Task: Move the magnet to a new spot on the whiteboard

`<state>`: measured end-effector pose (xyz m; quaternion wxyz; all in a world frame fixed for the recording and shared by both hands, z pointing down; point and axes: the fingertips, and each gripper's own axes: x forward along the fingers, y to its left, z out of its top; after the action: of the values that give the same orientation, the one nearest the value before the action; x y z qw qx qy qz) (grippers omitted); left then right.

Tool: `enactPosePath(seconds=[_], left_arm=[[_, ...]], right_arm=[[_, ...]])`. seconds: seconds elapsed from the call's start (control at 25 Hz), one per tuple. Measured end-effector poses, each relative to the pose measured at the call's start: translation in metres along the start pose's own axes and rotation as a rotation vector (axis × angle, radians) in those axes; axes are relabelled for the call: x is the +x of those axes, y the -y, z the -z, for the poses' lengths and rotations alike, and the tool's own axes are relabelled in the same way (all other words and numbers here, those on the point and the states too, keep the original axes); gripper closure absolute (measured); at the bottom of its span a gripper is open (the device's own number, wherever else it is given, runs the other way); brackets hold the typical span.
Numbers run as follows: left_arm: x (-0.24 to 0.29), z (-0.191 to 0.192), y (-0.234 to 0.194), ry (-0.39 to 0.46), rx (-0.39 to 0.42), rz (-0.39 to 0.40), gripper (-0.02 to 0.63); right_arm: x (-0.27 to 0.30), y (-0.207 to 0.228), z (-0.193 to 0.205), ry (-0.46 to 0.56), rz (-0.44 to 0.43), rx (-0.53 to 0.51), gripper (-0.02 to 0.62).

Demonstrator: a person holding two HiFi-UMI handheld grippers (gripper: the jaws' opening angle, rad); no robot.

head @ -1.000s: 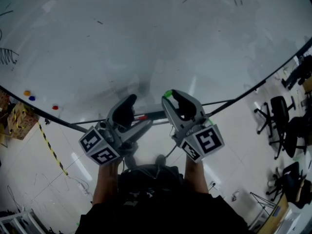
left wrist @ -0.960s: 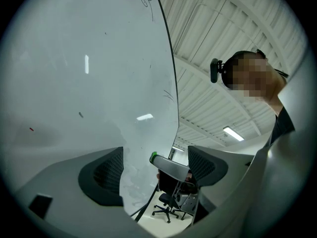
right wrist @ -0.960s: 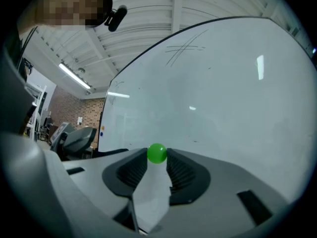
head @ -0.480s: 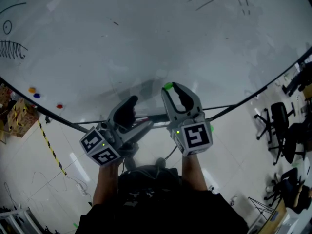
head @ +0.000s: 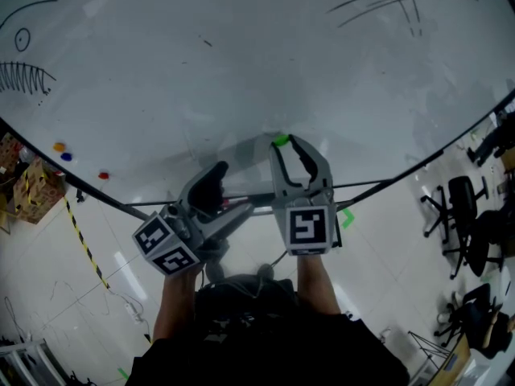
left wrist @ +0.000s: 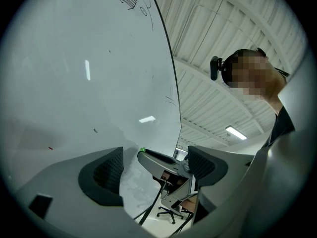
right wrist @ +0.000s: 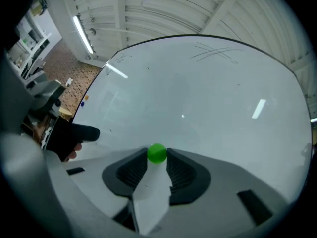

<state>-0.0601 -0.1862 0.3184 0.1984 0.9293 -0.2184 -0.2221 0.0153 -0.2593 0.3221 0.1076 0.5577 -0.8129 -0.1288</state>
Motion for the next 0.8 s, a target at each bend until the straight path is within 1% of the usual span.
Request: enactPosePath(seconds=[0.52,0.8], left_arm=[[-0.0006,-0.0003,-0.0018,-0.009,0.004,0.004,0.204],[-0.0012,0.0,-0.0027,-0.015,0.005,0.002,0.204]], right_arm=[[0.0079,0.0019,0.0021,-0.011,0.057,-0.021,0.443],[0.0094,0.0017,0.0032,-0.019,0.089,-0.052,0.443]])
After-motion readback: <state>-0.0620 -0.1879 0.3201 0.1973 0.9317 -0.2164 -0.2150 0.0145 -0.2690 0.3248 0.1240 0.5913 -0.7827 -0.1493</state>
